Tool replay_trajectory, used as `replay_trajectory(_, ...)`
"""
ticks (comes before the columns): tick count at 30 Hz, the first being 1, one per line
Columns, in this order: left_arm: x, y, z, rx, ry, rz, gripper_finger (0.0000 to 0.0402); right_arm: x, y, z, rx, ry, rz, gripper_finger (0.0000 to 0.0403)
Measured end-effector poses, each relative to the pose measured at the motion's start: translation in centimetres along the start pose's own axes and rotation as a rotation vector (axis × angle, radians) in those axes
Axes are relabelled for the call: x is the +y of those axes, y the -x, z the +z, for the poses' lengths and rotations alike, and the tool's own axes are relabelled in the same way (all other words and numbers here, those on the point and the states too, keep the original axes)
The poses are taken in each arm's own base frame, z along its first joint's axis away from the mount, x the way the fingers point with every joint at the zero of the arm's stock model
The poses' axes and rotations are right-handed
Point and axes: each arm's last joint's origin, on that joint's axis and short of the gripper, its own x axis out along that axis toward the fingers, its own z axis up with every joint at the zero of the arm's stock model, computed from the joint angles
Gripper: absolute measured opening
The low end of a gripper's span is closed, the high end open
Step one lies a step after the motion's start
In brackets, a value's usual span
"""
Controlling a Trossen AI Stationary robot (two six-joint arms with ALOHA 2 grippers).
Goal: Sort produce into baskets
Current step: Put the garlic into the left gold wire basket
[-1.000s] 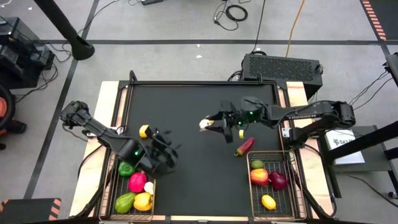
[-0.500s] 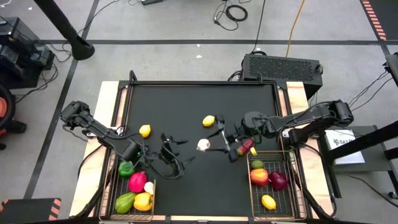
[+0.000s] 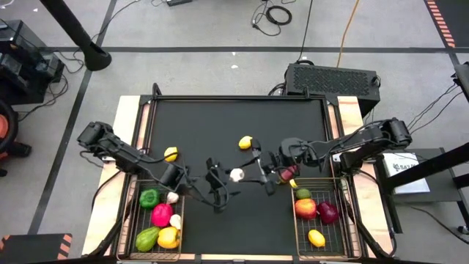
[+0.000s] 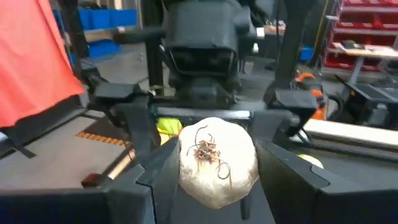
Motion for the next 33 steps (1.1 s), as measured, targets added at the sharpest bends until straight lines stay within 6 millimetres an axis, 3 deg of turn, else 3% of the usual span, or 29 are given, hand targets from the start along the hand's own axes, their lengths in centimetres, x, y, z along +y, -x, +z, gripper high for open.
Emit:
replay_trajectory(11, -0.08, 0.33, 0.06, -0.001, -0.033, 0.000, 0.0338, 0.00, 0.00, -0.23, 0.024, 0.003, -0.002, 0.0189)
replay_trajectory(33, 0.31, 0.30, -0.09, -0.001, -0.074, 0.086, 0.0156, -0.01, 0.01, -0.39, 0.040, 0.010, -0.001, 0.0189)
